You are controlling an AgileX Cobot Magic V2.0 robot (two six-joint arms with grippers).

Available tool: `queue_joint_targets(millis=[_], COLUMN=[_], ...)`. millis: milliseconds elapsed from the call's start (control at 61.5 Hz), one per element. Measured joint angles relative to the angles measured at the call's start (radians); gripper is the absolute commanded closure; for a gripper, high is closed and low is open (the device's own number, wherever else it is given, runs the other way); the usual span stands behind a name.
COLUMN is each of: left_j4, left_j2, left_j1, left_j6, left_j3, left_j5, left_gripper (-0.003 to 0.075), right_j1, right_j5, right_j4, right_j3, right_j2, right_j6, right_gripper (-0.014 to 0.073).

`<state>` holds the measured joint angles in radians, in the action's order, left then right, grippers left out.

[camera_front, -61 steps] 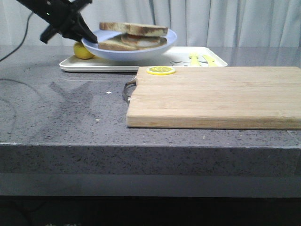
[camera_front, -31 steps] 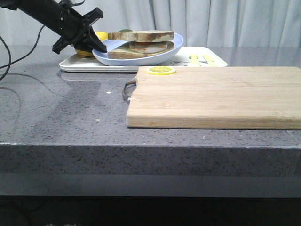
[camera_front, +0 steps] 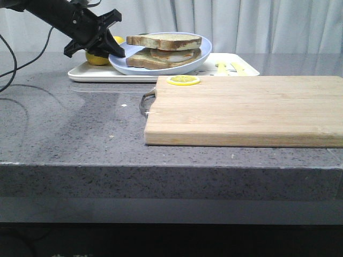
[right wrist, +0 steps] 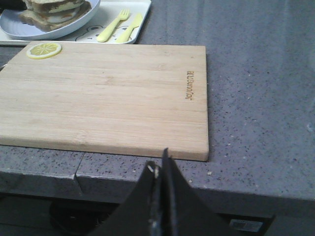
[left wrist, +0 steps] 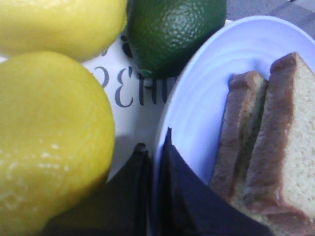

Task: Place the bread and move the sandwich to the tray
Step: 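Carry the plate with the left gripper and set it on the white tray, then open the left gripper and withdraw it from the plate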

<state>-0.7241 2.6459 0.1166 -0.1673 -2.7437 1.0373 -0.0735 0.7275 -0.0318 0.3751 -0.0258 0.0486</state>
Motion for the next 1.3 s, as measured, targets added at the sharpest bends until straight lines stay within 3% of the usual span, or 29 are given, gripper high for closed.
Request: queue_joint_targets(millis=[260,358,651,814,1074,1302], left_j4=[-0.015,-0.022,-0.023,-0.032,-0.038,-0.088], left_j2=[0.0,0.0,0.0,-0.002,-0.042,-0.062], left_j1=[0.004,0.004,0.002,-0.021,-0.058,-0.06], left_j6=[-0.016,-0.018,-0.018,-0.011,0.003,0.024], left_j3=[-0.002,-0.006,-0.09,-0.185,-0.19,-0.192], left_j5=[0.007,0.01,0.019,0.04,0.16,0.22], left_gripper=[0.0317,0.0239,0.0241,0.033,0.0739,0.0741], right_j1=[0.0,0.0,0.0,0.0,0.0,0.0], right_j5=[0.0,0.0,0.0,0.0,0.0,0.0], right_j4=[0.0,0.0,0.0,0.0,0.0,0.0], right_j3=[0.0,0.0,0.0,0.0,0.0,0.0], right_j2=[0.0,0.0,0.0,0.0,0.0,0.0], right_j6=[0.0,0.0,0.0,0.0,0.0,0.0], right_gripper=[0.0654,0.0654,0.0654,0.0654,0.0654,0.0654])
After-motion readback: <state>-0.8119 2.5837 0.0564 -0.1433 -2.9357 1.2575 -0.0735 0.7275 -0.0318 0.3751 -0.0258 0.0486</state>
